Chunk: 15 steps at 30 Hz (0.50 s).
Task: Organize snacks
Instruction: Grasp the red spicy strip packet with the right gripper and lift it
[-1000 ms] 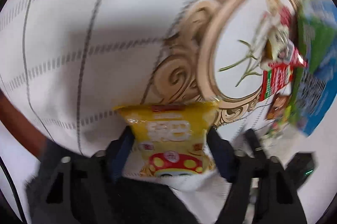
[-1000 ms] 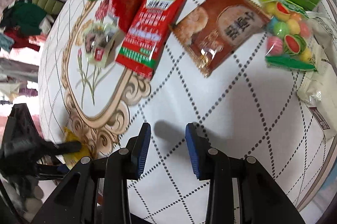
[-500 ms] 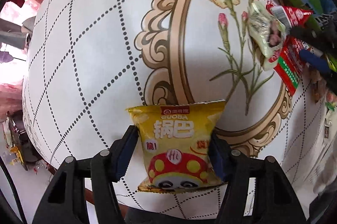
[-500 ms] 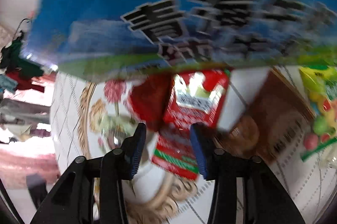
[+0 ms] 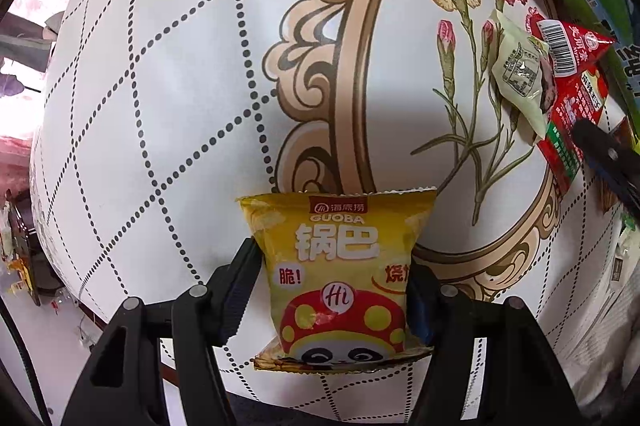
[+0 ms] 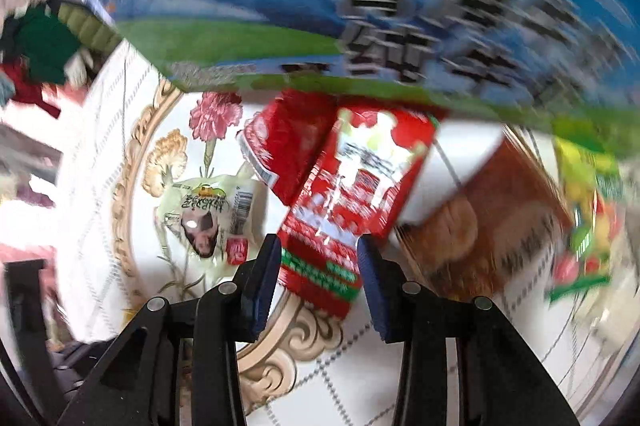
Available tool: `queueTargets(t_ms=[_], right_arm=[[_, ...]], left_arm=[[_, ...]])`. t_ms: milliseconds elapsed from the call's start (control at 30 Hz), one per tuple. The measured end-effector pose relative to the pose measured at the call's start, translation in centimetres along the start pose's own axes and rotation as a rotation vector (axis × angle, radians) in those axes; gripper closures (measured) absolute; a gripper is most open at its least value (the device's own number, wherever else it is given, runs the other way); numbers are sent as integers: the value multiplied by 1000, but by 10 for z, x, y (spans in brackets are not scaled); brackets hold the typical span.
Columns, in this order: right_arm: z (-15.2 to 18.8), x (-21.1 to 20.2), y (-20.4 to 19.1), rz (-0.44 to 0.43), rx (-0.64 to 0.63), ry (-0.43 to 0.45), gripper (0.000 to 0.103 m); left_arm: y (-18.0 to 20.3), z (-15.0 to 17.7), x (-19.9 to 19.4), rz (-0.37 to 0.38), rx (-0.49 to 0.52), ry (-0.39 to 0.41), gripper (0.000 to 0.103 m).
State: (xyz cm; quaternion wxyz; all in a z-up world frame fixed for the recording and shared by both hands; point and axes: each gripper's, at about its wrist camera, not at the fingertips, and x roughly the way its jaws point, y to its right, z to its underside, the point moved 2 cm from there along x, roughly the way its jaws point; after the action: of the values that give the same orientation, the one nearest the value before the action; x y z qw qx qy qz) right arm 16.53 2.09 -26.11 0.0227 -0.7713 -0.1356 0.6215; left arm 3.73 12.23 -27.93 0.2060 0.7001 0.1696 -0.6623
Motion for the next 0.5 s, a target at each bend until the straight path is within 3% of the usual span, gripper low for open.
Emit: queueTargets(t_ms=[167,233,300,367,500], right_arm=[[-8,6,30,-51,199,-11,54],[-17,13,25,-66,232,8,42],[-24,17,17,-51,212,15,22],[-29,28,1,46,152,2,22],[-23,37,-19,153,22,25,32]], left_arm=[[-12,-4,7,8,-10,-6,41],[-15,-3,9,12,-14,-7,41],[-19,-3,4,13,-17,-10,40],[-22,0,3,12,-16,-12,40],[-23,5,6,11,-9,-12,40]])
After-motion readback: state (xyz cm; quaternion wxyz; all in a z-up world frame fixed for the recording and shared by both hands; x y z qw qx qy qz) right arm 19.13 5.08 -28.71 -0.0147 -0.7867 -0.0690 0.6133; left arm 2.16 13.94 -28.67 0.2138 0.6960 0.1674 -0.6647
